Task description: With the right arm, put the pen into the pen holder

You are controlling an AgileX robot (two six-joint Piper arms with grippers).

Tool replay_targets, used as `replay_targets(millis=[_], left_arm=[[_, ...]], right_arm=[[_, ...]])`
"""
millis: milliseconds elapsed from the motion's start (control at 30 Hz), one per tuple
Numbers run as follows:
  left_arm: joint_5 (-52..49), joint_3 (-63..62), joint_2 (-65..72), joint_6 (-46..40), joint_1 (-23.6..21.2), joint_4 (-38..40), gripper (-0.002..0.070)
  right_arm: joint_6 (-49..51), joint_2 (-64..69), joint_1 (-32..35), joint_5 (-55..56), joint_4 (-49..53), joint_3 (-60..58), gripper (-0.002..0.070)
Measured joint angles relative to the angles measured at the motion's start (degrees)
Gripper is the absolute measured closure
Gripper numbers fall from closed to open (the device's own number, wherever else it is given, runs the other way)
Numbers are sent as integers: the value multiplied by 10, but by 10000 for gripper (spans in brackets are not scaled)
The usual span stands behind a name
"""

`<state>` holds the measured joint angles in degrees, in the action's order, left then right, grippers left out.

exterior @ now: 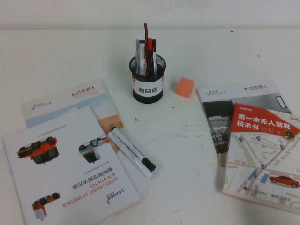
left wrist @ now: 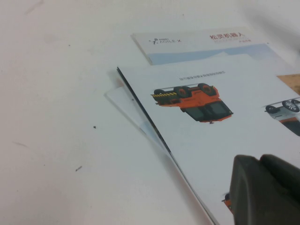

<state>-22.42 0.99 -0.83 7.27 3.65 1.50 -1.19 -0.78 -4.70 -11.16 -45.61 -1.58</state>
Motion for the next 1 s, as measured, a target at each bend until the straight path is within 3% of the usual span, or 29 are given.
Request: replay_targets(millis=[800, 1000], left_arm=[[0, 0, 0, 0, 0, 0, 678], [0, 0, 0, 0, 0, 0, 677]], right_arm=[[0, 0, 0, -9, -5, 11, 696], [0, 53, 0, -47, 117, 116, 696]])
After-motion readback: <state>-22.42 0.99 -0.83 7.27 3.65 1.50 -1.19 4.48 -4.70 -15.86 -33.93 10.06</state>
